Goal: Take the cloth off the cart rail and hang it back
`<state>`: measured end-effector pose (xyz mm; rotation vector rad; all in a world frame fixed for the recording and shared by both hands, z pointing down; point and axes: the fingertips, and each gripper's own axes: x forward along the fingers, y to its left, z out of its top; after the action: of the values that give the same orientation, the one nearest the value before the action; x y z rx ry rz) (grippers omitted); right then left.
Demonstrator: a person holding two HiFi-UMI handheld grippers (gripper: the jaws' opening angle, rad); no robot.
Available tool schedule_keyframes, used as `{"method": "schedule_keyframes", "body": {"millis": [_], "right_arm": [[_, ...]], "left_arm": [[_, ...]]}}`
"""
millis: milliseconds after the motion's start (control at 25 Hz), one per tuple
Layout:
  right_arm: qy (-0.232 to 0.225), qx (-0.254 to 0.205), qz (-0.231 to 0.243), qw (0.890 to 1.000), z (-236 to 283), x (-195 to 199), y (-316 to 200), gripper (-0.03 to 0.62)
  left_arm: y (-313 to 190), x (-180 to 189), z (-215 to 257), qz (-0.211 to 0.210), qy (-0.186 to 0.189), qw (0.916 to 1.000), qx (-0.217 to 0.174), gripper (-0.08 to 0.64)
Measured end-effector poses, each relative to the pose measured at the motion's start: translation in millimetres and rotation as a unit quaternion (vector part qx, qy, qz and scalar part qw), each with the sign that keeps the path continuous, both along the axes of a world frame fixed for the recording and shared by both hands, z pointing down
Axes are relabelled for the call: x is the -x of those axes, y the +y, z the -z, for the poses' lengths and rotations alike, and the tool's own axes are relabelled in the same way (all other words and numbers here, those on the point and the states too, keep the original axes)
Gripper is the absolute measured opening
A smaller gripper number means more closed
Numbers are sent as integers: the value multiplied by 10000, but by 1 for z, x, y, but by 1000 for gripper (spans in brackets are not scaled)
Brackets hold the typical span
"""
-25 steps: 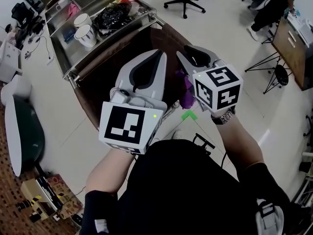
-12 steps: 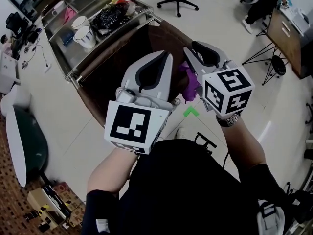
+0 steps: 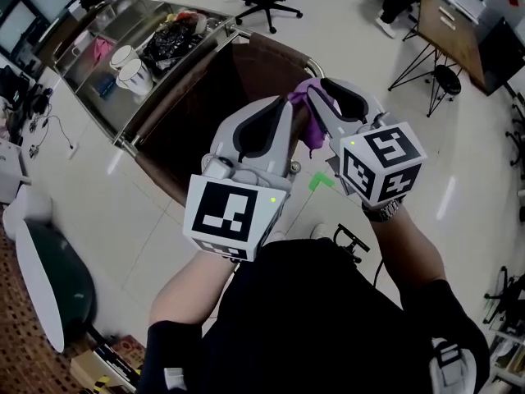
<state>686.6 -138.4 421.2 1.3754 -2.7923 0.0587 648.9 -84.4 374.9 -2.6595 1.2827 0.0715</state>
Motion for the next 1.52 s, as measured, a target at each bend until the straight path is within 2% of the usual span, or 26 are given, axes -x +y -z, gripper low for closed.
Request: {"method": "schedule_keyframes", "body": {"millis": [280, 640, 1040, 1320, 1520], "right_arm": [[-88, -303, -67, 9995, 26, -13, 49, 67], [-73, -645, 300, 9974, 37, -27, 126, 17], [-194, -907, 689, 9933, 37, -49, 210, 0], [-233, -1025, 852, 9908, 29, -44, 248, 0], [-195, -1091, 873, 9900, 40, -18, 268, 0]], "left_arm": [[39, -12, 11, -59, 6, 9999, -113, -12], [99, -35, 2, 296, 51, 9995, -94, -11], [172, -56, -9, 667, 91, 9976, -166, -11], [205, -51, -21, 819, 80, 9963, -238, -11], [223, -27, -14, 776, 52, 9966, -273, -11]]}}
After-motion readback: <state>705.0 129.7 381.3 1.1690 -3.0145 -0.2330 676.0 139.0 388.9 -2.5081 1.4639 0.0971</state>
